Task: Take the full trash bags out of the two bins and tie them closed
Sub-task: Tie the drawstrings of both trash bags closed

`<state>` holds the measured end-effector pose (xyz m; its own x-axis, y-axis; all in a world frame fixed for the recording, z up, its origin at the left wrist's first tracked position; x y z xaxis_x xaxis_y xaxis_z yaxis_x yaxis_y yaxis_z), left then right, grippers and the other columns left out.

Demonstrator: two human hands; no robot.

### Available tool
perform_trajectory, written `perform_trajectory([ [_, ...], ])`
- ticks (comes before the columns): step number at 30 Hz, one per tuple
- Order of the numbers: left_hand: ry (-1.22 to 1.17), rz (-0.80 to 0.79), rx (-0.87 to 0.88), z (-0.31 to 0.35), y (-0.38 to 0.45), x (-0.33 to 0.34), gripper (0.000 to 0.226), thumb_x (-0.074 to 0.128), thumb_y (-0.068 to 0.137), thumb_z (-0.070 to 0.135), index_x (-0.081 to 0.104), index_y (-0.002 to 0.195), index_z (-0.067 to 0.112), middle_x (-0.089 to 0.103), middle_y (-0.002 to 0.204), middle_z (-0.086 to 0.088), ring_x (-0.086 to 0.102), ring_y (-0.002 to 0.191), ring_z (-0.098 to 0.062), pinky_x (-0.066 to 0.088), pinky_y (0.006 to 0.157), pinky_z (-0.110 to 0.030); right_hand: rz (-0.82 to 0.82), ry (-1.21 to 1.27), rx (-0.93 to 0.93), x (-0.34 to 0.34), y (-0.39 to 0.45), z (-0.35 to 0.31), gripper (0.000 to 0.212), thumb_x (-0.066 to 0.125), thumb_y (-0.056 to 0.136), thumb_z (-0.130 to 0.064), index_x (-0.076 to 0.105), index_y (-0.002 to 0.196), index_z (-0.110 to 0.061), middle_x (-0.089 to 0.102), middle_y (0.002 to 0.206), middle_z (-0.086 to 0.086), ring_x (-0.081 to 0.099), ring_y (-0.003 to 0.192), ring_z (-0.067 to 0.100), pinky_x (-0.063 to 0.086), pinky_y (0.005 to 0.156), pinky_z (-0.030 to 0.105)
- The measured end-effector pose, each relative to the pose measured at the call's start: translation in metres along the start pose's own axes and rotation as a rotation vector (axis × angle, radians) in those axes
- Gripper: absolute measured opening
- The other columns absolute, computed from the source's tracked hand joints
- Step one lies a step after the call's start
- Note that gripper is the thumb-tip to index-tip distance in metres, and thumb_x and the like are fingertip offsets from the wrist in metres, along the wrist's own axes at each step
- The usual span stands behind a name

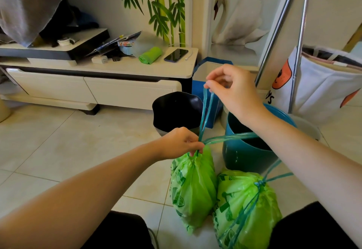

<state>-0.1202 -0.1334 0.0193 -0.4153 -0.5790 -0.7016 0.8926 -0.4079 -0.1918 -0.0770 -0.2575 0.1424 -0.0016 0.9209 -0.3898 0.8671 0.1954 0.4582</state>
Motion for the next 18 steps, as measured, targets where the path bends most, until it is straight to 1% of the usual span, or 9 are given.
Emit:
perform_trajectory([
  [2,-0.079,0.024,-0.032,-0.005,0.002,-0.002,0.029,0.058,0.093,0.029,0.071,0.07,0.017,0.068,0.068,0.004,0.057,0.064,-0.003,0.045,0.065,-0.016,-0.038,-0.023,0.148,0.002,0.002,0.027,0.015,0.06,0.09,-0.017,0.057,0.104,-0.018,0.072,0.084,0.004,0.069,0.082,0.016,0.056,0.08,0.034],
  [4,-0.128,0.049,-0.039,-0.01,0.003,-0.006,0.031,0.055,0.095,0.027,0.071,0.071,0.016,0.073,0.079,-0.007,0.066,0.079,-0.017,0.049,0.076,-0.023,-0.143,-0.111,0.359,0.008,-0.002,0.056,0.027,0.053,0.094,-0.032,0.048,0.116,-0.018,0.072,0.085,0.005,0.068,0.081,0.019,0.055,0.078,0.035],
  [7,-0.17,0.081,-0.047,-0.018,0.003,-0.015,0.032,0.051,0.097,0.024,0.073,0.078,0.012,0.073,0.082,-0.013,0.066,0.087,-0.024,0.048,0.084,-0.024,-0.49,-0.247,0.624,0.025,-0.027,0.086,0.047,0.033,0.097,-0.052,0.052,0.115,-0.014,0.074,0.09,0.007,0.069,0.084,0.021,0.05,0.075,0.034],
  [9,-0.205,0.106,-0.069,-0.022,0.002,-0.02,0.032,0.049,0.098,0.023,0.073,0.079,0.013,0.073,0.084,-0.013,0.065,0.086,-0.023,0.047,0.083,-0.022,-0.734,-0.319,0.654,0.035,-0.045,0.093,0.051,0.03,0.096,-0.054,0.062,0.103,-0.015,0.074,0.084,0.002,0.071,0.079,0.018,0.052,0.076,0.036],
  [10,-0.23,0.118,-0.091,-0.026,0.002,-0.023,0.033,0.048,0.099,0.023,0.073,0.079,0.014,0.073,0.085,-0.014,0.065,0.088,-0.024,0.047,0.084,-0.024,-0.807,-0.315,0.65,0.038,-0.05,0.094,0.044,0.035,0.097,-0.05,0.063,0.097,-0.016,0.07,0.075,0.0,0.069,0.069,0.016,0.054,0.076,0.038],
  [12,-0.299,0.129,-0.154,-0.036,0.002,-0.027,0.035,0.046,0.099,0.023,0.074,0.084,0.008,0.073,0.084,-0.01,0.062,0.083,-0.021,0.048,0.086,-0.03,-0.89,-0.222,0.673,0.044,-0.056,0.093,0.032,0.042,0.099,-0.037,0.063,0.09,-0.014,0.048,0.058,-0.002,0.05,0.05,0.012,0.056,0.08,0.042],
  [14,-0.372,0.129,-0.227,-0.046,0.002,-0.029,0.037,0.045,0.1,0.025,0.072,0.097,-0.001,0.072,0.081,-0.003,0.056,0.078,-0.012,0.048,0.08,-0.027,-0.953,-0.115,0.706,0.047,-0.058,0.084,0.029,0.042,0.1,-0.03,0.061,0.085,-0.013,0.035,0.055,-0.004,0.036,0.047,0.011,0.056,0.078,0.039],
  [16,-0.451,0.132,-0.296,-0.054,0.002,-0.03,0.042,0.046,0.1,0.026,0.065,0.106,-0.011,0.071,0.082,-0.005,0.054,0.075,-0.011,0.046,0.071,-0.019,-1.044,-0.05,0.718,0.05,-0.061,0.071,0.029,0.042,0.1,-0.029,0.058,0.082,-0.014,0.032,0.053,-0.004,0.033,0.047,0.012,0.053,0.073,0.034],
  [18,-0.502,0.139,-0.334,-0.06,0.002,-0.031,0.043,0.05,0.098,0.026,0.061,0.108,-0.015,0.072,0.086,-0.008,0.057,0.071,-0.008,0.048,0.069,-0.017,-1.169,-0.043,0.721,0.053,-0.069,0.063,0.027,0.042,0.1,-0.028,0.056,0.082,-0.014,0.032,0.054,-0.004,0.034,0.049,0.012,0.052,0.073,0.033],
])
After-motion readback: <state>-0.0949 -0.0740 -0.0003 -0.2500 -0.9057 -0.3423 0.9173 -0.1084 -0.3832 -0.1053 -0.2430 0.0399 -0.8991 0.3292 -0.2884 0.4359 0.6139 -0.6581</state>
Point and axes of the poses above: each hand's wrist, its own y-axis towards the middle knuckle, its own x-axis out of the palm, z = x × y, the point moved 7 cm from there along y, towards the middle knuckle
